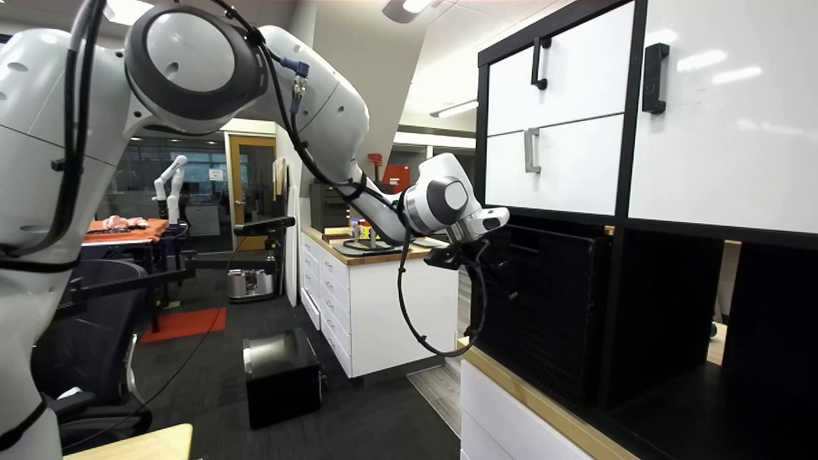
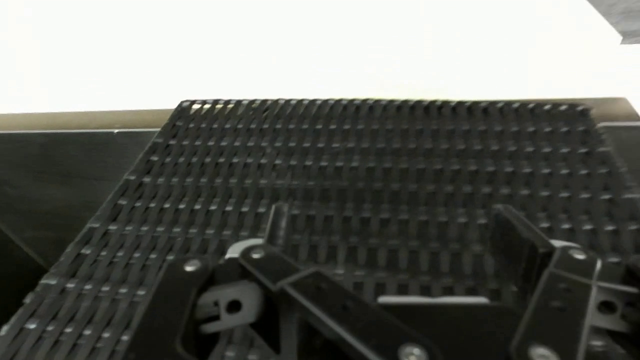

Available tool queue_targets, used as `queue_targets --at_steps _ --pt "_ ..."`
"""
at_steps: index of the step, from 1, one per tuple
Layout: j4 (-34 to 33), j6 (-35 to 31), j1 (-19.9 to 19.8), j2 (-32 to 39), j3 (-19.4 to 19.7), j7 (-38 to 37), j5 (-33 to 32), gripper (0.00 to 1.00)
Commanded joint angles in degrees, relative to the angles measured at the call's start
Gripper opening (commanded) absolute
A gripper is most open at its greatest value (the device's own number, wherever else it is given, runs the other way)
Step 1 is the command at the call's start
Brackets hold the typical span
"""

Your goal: Push the black storage bin underneath the cabinet

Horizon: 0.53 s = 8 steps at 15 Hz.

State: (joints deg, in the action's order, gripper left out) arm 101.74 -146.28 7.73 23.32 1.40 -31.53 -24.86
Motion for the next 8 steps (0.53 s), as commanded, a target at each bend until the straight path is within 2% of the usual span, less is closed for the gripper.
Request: queue_targets --at_steps 1,5,8 --pt "4.5 7.0 -0.6 -6.4 -3.7 11.9 11.8 1.00" --pt "4.2 17.8 -0.6 -11.0 -5.6 18.3 19.9 1.00" --pt "4.7 26.2 -0.3 -14.2 -5.8 19.2 21.5 1.00"
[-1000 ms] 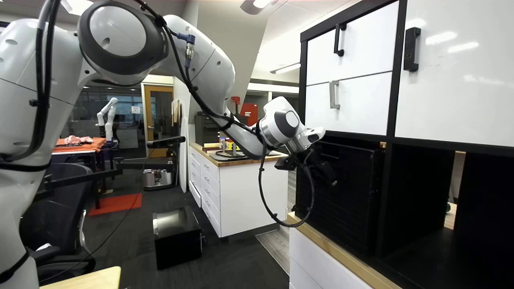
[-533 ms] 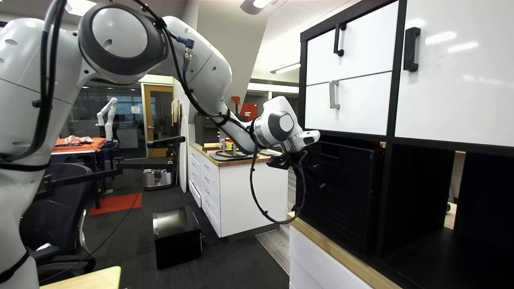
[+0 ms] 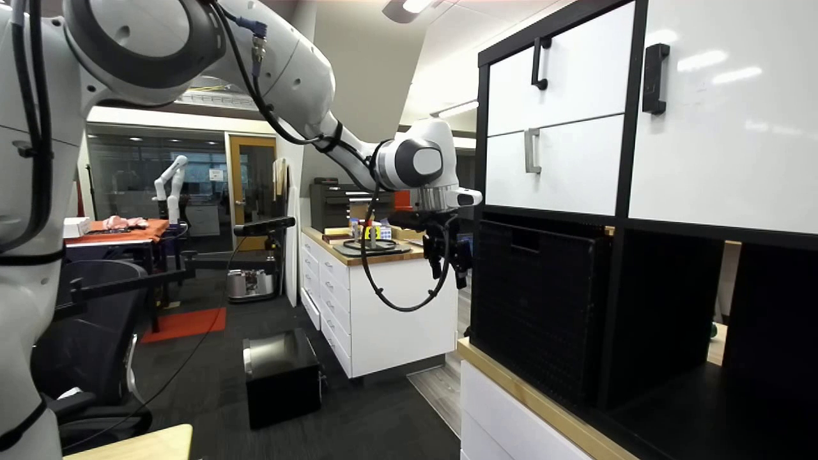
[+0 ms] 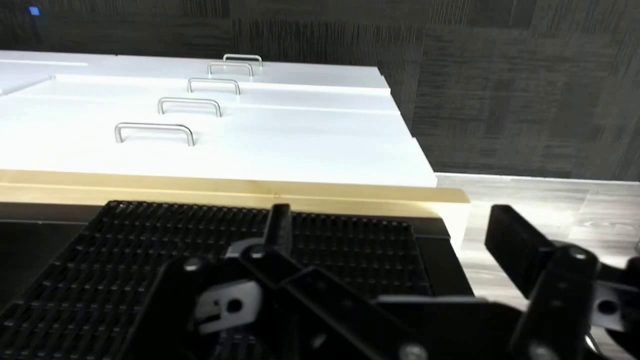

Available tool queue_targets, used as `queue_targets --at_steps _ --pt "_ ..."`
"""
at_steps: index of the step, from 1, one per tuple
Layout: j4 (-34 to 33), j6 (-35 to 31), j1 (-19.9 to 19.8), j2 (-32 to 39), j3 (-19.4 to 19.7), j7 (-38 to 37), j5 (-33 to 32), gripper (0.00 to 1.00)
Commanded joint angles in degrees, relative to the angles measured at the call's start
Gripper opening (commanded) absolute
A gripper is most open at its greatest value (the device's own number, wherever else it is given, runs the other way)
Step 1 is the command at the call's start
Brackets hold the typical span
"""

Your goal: Push the black storage bin underneath the cabinet

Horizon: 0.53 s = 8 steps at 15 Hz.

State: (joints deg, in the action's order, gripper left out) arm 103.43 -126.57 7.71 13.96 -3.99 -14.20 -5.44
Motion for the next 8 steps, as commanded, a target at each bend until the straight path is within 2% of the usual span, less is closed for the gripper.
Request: queue_targets --at_steps 1,5,6,8 --pt "3.7 8.8 -0.3 -6.0 -0.5 1.8 2.4 1.00" --pt "7.2 13.1 0.1 -9.9 -1.0 0.7 1.3 1.00" --pt "3.0 11.9 -0.1 -5.9 -0.8 0.5 0.9 1.00" --pt "4.6 12.3 -0.1 -7.3 -1.1 0.5 0.9 1.00"
